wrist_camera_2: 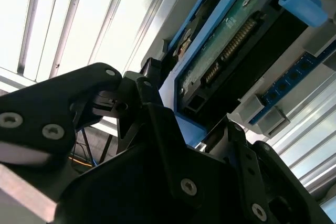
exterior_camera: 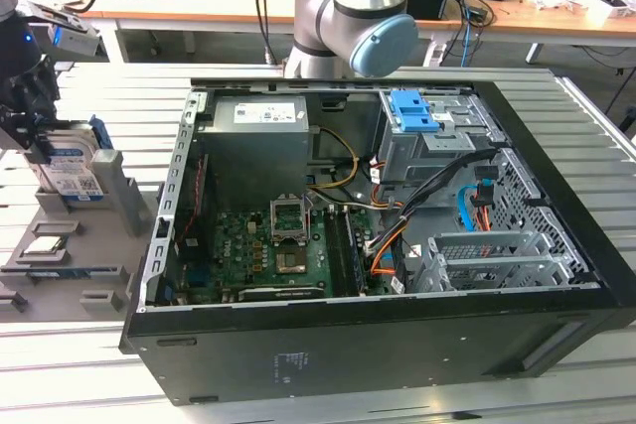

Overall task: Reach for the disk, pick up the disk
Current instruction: 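Pick up the disk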

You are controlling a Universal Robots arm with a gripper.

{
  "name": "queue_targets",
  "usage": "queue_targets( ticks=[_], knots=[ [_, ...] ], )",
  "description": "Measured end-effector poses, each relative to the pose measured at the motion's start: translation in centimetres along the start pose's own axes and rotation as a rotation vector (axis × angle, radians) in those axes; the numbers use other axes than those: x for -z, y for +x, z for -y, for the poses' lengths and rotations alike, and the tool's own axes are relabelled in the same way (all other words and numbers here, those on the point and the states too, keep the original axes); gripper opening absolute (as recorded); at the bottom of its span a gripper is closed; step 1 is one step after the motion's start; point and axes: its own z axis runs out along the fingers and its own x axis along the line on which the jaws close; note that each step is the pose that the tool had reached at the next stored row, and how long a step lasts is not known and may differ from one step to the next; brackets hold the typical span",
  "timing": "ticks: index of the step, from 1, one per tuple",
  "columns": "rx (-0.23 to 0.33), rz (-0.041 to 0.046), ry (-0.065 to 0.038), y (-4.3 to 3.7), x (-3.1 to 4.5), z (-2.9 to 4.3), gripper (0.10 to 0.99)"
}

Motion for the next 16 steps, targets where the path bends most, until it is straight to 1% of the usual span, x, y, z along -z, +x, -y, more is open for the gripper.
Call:
queue_targets(
  ticks=[1,2,3,4,16],
  knots=[
    [0.0,-0.0001,0.0,0.0,0.0,0.0,0.545],
    [0.0,-0.0001,0.0,0.0,0.0,0.0,0.525],
    [0.0,-0.0002,0.0,0.0,0.0,0.0,0.396],
    [0.0,0.0,0.0,0.0,0.0,0.0,0.369],
    [0.001,0.0,0.0,0.0,0.0,0.0,0.369]
  ],
)
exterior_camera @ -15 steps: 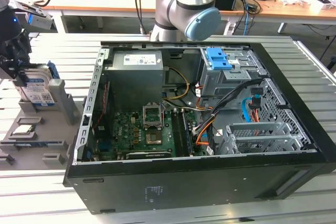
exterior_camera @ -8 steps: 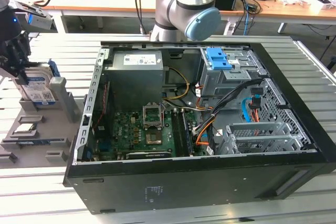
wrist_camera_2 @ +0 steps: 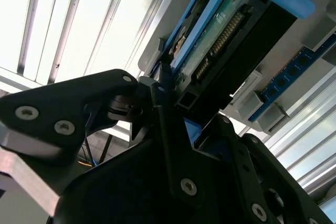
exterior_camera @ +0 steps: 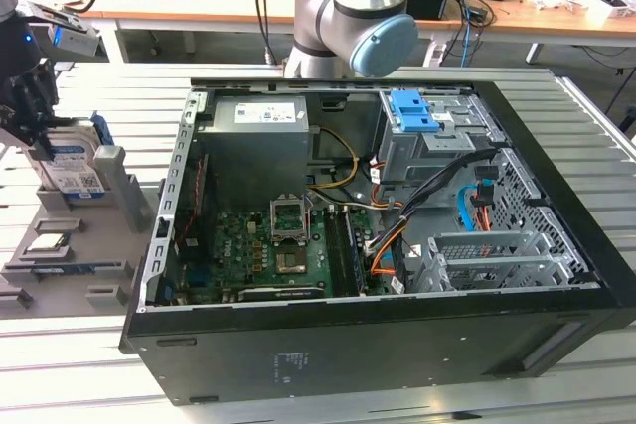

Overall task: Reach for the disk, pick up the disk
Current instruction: 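Pick up the disk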

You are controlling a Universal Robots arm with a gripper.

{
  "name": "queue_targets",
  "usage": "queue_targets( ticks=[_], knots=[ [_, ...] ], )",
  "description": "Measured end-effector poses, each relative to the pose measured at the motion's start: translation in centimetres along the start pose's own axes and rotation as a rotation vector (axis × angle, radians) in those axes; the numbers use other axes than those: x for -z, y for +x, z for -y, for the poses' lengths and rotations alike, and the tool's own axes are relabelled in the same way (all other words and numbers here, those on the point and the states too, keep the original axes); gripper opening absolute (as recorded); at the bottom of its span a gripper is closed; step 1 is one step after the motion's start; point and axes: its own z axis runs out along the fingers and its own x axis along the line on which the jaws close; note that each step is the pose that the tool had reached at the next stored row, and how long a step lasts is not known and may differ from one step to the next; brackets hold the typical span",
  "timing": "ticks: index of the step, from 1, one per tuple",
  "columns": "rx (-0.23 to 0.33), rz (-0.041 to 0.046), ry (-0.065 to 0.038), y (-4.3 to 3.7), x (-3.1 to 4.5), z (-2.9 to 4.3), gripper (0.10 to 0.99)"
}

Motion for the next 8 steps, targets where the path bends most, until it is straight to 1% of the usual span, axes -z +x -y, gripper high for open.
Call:
queue_targets(
  ticks=[6,8],
  knots=[
    [0.0,0.0,0.0,0.0,0.01,0.0,0.369],
    [0.0,0.0,0.0,0.0,0.33,-0.01,0.369]
  ],
)
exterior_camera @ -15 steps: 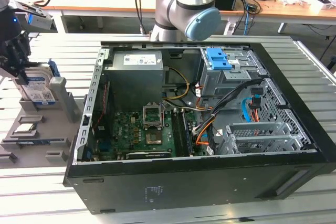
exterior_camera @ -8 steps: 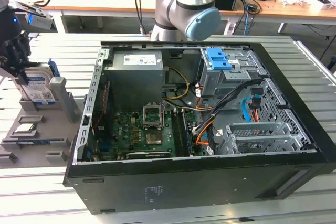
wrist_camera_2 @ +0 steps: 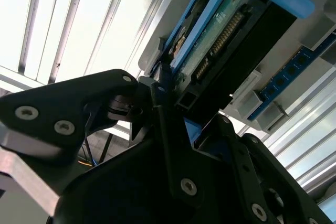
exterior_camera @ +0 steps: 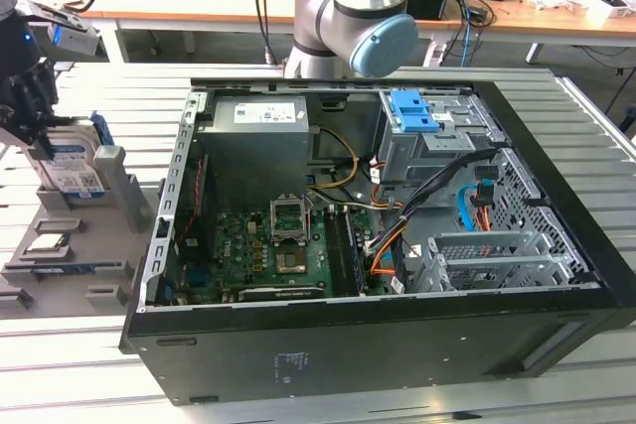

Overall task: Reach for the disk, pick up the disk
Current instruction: 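Pick up the disk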

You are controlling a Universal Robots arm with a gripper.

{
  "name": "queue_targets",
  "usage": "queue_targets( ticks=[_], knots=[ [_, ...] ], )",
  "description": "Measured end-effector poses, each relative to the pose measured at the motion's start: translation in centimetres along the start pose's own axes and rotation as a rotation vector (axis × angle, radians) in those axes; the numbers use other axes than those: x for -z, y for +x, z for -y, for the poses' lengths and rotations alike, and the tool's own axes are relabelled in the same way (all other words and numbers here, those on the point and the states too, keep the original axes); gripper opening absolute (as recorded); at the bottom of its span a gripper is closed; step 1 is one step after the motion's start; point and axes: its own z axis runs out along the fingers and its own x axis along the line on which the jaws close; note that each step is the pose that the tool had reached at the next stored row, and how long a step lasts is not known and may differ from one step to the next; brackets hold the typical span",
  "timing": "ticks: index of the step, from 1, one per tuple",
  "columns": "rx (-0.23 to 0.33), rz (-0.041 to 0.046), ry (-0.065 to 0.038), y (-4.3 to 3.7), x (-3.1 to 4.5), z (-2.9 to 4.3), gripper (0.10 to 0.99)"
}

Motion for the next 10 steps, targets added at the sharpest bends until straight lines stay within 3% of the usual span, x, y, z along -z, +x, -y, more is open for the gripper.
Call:
queue_targets(
  ticks=[10],
  knots=[
    [0.0,0.0,0.0,0.0,2.04,-0.08,0.369]
  ],
)
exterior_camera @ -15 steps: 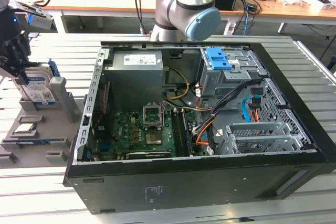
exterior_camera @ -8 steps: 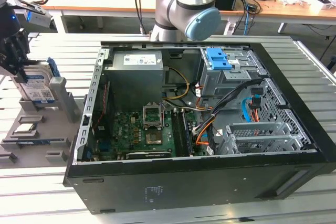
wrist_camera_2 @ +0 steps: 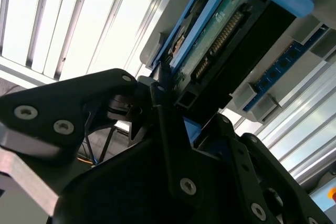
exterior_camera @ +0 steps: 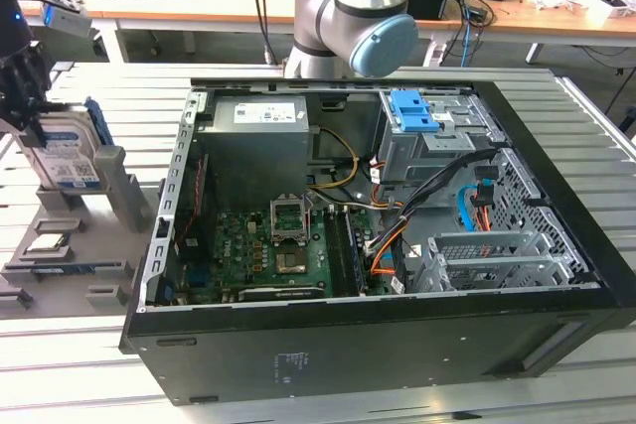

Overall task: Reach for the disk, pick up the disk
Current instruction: 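Pick up the disk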

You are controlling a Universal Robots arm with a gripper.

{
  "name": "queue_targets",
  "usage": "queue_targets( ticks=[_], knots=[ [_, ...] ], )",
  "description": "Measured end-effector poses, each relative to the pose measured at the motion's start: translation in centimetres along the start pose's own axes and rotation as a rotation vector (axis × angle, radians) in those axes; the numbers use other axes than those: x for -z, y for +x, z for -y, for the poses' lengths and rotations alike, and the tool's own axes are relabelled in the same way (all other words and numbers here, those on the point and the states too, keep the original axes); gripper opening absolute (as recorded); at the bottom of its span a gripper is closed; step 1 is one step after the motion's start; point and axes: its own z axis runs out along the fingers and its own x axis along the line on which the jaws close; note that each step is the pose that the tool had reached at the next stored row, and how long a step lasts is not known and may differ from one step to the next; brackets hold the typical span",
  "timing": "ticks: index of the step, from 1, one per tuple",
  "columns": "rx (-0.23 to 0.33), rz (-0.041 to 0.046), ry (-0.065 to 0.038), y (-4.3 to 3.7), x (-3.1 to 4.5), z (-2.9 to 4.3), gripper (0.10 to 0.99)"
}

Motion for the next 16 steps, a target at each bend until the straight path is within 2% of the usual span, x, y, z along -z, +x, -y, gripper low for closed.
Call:
queue_targets(
  ticks=[12,16],
  knots=[
    [0.0,0.0001,0.0,0.0,2.14,-0.08,0.369],
    [0.0,0.0,0.0,0.01,3.32,-0.13,0.369]
  ],
)
